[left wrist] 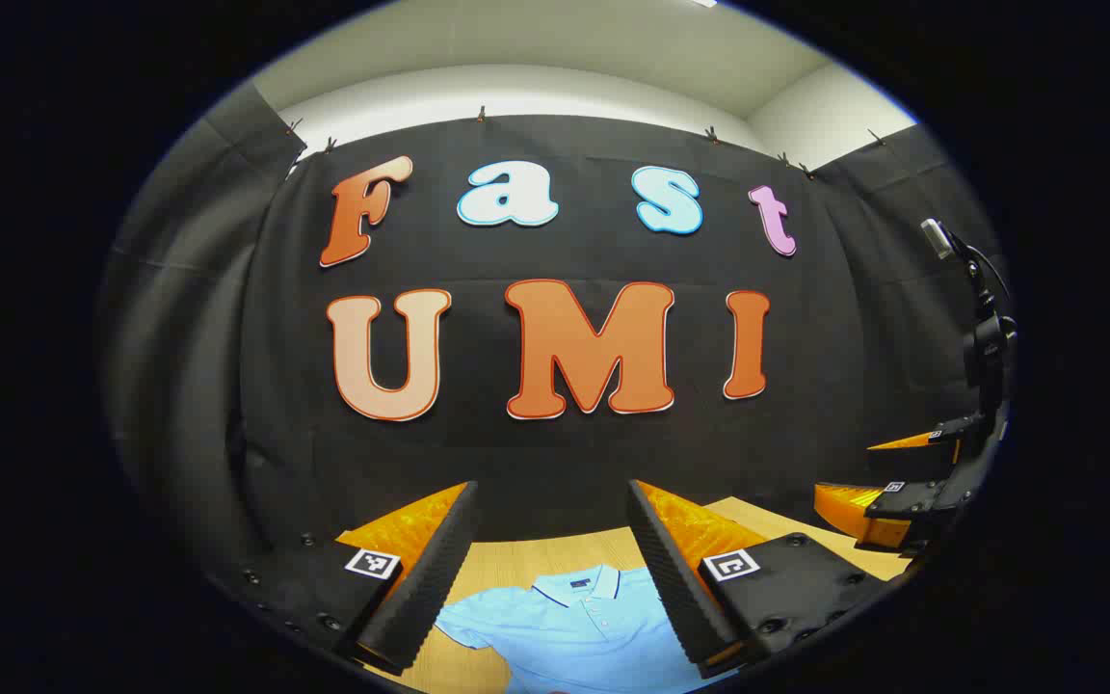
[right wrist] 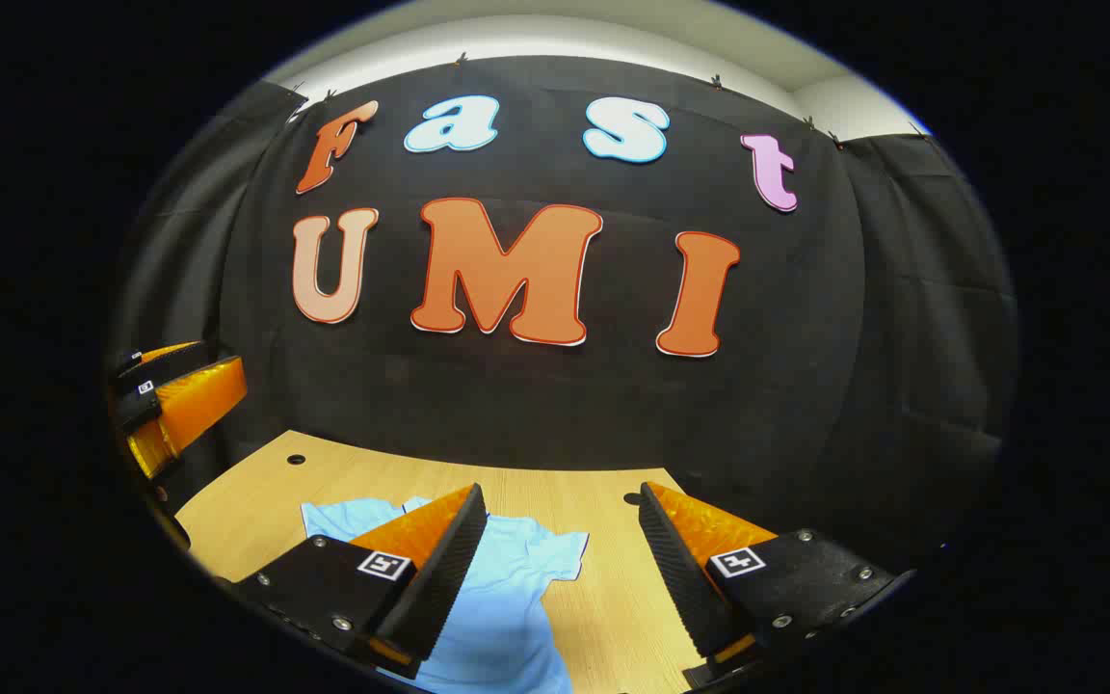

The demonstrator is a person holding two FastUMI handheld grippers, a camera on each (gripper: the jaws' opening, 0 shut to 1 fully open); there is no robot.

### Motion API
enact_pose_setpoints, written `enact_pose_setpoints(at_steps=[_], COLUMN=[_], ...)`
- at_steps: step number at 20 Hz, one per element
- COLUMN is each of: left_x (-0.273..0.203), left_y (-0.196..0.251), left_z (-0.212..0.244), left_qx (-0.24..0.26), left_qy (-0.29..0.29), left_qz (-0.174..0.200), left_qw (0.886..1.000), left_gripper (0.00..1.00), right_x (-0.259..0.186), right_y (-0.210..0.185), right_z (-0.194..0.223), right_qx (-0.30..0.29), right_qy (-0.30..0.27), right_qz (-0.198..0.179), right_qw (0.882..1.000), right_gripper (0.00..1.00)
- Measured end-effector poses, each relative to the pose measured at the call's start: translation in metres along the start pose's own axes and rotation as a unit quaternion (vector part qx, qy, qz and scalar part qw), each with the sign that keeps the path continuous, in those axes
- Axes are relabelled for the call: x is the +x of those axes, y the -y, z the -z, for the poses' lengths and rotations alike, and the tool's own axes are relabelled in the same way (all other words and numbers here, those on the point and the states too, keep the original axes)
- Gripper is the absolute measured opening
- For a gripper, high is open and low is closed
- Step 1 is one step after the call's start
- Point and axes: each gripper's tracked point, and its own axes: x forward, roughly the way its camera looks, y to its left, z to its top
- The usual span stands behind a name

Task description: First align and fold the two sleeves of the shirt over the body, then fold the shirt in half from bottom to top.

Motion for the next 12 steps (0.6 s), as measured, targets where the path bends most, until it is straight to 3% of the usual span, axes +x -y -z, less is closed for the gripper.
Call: enact_pose_setpoints(at_steps=[8, 11, 12], left_x=[-0.011, -0.014, -0.016], left_y=[-0.022, -0.021, -0.021], left_z=[-0.006, -0.008, -0.008], left_qx=[-0.003, -0.004, -0.004], left_qy=[0.019, 0.026, 0.028], left_qz=[0.013, 0.018, 0.019], left_qw=[1.0, 0.999, 0.999], left_gripper=[0.96, 0.99, 0.95], right_x=[-0.005, -0.006, -0.005], right_y=[-0.016, -0.025, -0.027], right_z=[0.0, 0.004, 0.004], right_qx=[-0.01, -0.008, -0.008], right_qy=[-0.007, -0.014, -0.014], right_qz=[0.015, 0.005, 0.002], right_qw=[1.0, 1.0, 1.0], right_gripper=[0.97, 0.97, 0.97])
